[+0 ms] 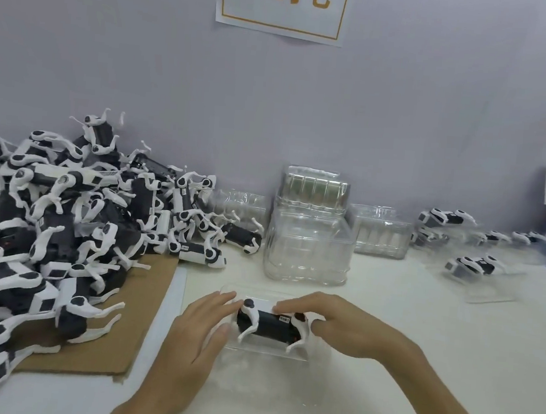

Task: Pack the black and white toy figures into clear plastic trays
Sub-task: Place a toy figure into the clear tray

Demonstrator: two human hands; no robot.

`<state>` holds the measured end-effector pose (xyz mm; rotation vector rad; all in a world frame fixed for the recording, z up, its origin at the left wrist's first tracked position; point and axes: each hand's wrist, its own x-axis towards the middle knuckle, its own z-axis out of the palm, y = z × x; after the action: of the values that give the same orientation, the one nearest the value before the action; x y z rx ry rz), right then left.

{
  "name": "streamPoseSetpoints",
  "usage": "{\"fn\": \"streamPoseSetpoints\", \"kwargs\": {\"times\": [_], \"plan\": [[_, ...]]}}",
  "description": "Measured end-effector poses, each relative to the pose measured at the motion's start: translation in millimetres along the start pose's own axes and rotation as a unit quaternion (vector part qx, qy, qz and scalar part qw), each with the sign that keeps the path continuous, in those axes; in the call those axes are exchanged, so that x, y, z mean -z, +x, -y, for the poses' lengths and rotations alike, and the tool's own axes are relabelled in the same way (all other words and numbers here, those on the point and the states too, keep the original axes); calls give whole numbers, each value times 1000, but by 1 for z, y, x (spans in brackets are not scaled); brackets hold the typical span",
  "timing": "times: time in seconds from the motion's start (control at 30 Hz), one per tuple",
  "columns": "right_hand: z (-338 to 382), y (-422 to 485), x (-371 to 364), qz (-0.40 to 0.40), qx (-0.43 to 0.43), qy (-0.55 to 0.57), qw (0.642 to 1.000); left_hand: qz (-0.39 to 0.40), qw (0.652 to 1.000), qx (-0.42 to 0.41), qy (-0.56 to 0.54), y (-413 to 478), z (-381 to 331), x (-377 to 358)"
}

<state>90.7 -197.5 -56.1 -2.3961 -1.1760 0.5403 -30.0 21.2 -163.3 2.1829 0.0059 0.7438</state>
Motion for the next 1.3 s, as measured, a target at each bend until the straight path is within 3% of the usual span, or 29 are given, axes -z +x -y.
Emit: {"fn": "streamPoseSetpoints", "kwargs": {"times": [0.13, 0.37, 0.57, 0.7, 0.87, 0.97, 1.07, 1.17, 1.3], "plan": [[25, -1, -27, -168, 20, -88, 982, -13, 998, -31, 45, -1, -5, 0], [33, 1, -81, -72, -18, -199, 977, 8, 999, -36, 23, -8, -11, -2], [35, -4, -76, -81, -20, -198, 977, 17, 999, -41, 22, -12, -12, -3], [30, -20, -74, -191, 11, -263, 946, -1, 999, -28, -16, -15, -14, -3], [-5, -43, -73, -288, 19, -226, 930, -23, 1000, 0, -19, -14, -15, -4], [-35, -56, -55, -342, -27, -230, 911, -29, 999, -6, -14, -13, -14, -6], [-76, -72, -34, -340, -130, -228, 903, -31, 999, -7, -23, -11, -14, -8], [-120, -84, -8, -317, -250, -161, 900, -10, 1000, -15, -10, -10, -16, -9], [-159, -80, 27, -360, -295, -41, 884, 53, 998, -35, 28, -14, -14, -9]]}}
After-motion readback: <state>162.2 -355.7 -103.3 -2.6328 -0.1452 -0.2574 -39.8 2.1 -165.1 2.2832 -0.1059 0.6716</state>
